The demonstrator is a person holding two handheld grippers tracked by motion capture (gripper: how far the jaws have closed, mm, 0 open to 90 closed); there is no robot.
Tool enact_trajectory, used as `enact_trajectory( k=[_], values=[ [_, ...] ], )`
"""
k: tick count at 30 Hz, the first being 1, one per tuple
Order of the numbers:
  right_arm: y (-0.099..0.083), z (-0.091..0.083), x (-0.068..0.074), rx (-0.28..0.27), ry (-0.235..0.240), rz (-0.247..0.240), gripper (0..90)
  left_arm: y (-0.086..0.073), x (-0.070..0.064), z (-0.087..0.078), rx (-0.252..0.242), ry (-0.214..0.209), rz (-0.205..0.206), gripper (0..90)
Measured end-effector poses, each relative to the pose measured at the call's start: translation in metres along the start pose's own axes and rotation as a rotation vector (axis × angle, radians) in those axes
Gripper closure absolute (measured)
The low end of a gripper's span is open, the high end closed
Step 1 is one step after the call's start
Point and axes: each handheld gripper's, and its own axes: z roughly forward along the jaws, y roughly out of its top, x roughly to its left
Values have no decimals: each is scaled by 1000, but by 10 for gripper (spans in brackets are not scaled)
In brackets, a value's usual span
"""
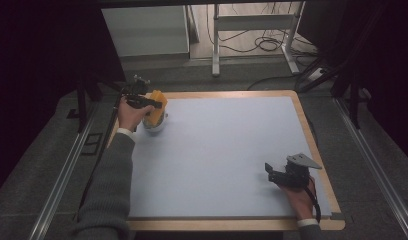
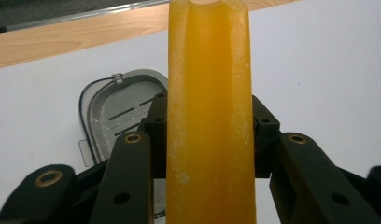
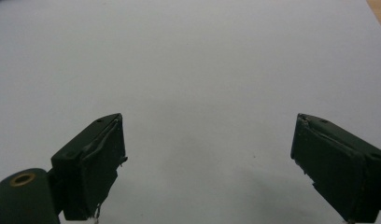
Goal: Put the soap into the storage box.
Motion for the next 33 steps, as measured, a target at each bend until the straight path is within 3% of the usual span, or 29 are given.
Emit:
enact_trajectory(
  k=[33],
  values=[
    [0, 0, 0, -1, -5, -5, 102, -1, 29, 25, 40, 46, -83, 611]
  ],
)
